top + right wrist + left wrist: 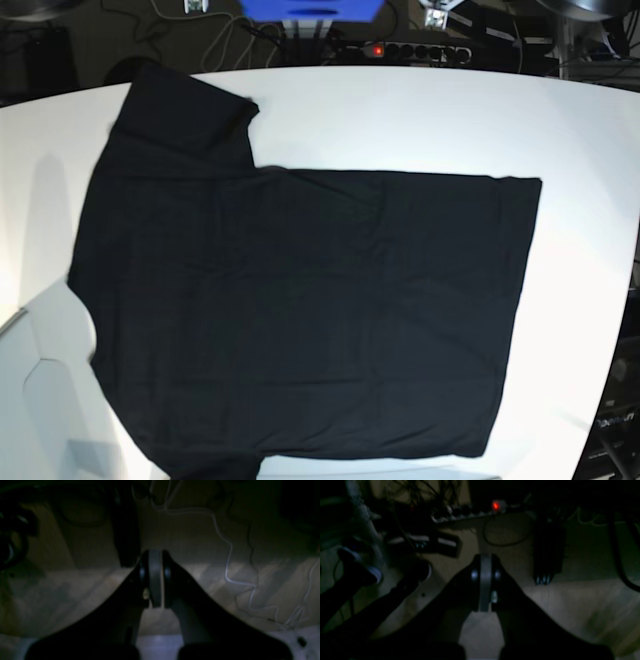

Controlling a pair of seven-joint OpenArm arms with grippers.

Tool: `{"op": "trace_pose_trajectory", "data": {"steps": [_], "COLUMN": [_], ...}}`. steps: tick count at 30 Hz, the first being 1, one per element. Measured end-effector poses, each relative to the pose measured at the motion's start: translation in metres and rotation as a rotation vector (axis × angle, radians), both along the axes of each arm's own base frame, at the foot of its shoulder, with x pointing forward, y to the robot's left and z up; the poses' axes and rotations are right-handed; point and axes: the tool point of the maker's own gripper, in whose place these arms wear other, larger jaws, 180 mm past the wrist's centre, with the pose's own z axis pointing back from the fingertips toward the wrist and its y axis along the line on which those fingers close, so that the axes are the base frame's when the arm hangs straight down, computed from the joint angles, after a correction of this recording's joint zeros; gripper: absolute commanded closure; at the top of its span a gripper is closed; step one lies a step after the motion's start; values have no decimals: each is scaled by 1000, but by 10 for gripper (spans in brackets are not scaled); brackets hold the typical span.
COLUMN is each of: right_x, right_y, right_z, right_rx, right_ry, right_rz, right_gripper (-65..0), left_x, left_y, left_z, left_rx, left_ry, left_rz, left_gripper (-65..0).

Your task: Fold the T-shirt properly

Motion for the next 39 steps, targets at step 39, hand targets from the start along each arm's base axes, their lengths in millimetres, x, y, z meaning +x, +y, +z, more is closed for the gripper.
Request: {"op": "trace_pose_trajectory", "data": {"steps": [39], "right_x": [134], "right_y": [-9], "right_z": [206], "right_rx": [-28], "right_ry": [-570], "right_rz": [81], "right_gripper": [-8], "left_x": [148], "left_y": [19], "left_z": [227], "left_rx": [-99], "left_ry": [-636], "left_rz": [88], "left_gripper": [-152]}}
